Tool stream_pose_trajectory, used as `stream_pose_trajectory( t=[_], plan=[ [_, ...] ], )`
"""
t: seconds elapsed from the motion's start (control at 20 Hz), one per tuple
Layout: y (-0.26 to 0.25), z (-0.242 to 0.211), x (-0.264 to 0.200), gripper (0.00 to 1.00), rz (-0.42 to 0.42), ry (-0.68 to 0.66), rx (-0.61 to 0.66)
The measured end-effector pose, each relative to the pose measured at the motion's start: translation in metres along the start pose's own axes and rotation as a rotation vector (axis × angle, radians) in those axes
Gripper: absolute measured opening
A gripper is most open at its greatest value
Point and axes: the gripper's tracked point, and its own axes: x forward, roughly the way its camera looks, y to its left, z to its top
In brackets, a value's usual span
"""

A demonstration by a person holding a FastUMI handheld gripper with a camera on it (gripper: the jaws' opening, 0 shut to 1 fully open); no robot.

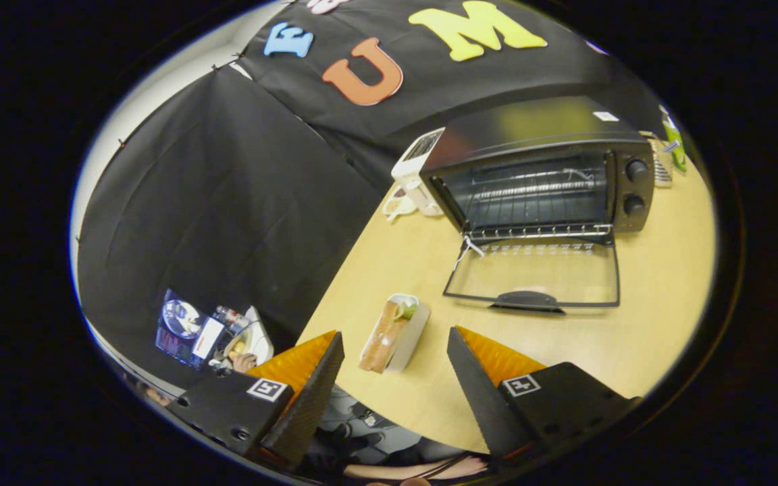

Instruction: Open the toaster oven, put the food inside, and close the toaster oven door.

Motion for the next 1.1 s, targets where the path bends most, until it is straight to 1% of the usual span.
stream_pose_trajectory(
  t=[0.15, 0.3, 0.35, 0.55, 0.7, 0.8, 1.1],
  plan=[
    [0.001, -0.013, 0.035, 0.98, 0.017, 0.108, 0.086],
    [0.005, -0.018, 0.06, 0.95, 0.05, 0.165, 0.162],
    [0.004, -0.018, 0.067, 0.92, 0.045, 0.171, 0.166],
    [0.005, -0.025, 0.09, 0.85, 0.023, 0.202, 0.16],
    [0.001, -0.031, 0.101, 0.82, -0.003, 0.225, 0.152],
    [0.001, -0.034, 0.106, 0.78, -0.008, 0.236, 0.161],
    [-0.003, -0.034, 0.111, 0.49, -0.039, 0.251, 0.151]
  ],
)
